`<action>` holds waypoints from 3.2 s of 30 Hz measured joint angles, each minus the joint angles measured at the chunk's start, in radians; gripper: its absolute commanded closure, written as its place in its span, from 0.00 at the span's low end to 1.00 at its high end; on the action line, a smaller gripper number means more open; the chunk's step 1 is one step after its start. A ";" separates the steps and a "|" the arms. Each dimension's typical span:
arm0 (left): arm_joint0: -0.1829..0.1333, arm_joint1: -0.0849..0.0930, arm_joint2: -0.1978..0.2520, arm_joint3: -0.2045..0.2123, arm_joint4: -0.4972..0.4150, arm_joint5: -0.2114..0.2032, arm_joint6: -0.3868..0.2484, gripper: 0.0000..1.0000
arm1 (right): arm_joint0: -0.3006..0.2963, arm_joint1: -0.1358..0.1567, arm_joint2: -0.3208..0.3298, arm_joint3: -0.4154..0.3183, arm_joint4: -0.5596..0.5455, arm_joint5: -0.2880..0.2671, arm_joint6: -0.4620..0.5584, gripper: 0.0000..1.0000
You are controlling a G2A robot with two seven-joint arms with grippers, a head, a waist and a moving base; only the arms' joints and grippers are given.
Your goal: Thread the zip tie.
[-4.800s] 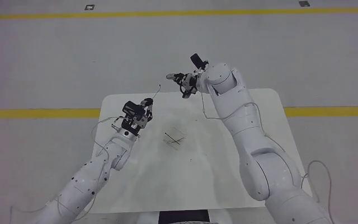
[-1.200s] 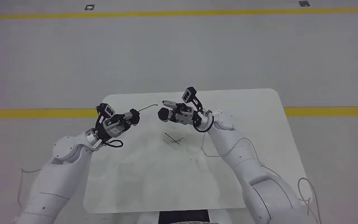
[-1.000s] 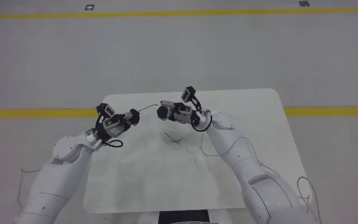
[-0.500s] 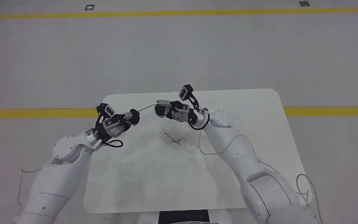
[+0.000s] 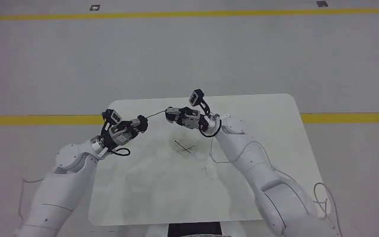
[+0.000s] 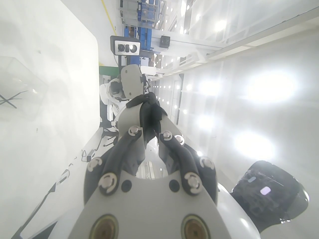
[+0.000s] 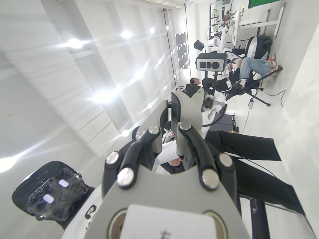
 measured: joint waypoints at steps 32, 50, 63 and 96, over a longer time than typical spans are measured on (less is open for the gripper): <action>-0.007 -0.009 0.019 -0.009 0.008 -0.004 0.037 0.00 | -0.040 0.020 -0.014 -0.065 -0.002 0.031 -0.033 1.00; 0.006 -0.020 0.046 -0.035 0.026 -0.044 0.071 0.36 | -0.117 0.041 -0.035 -0.224 -0.029 0.148 -0.072 1.00; 0.011 -0.022 0.043 -0.046 0.038 -0.031 0.075 0.56 | -0.135 0.053 -0.050 -0.259 -0.049 0.155 -0.106 1.00; 0.014 -0.028 0.039 -0.022 0.045 -0.024 0.050 0.65 | -0.136 0.076 -0.094 -0.304 -0.081 0.154 -0.140 1.00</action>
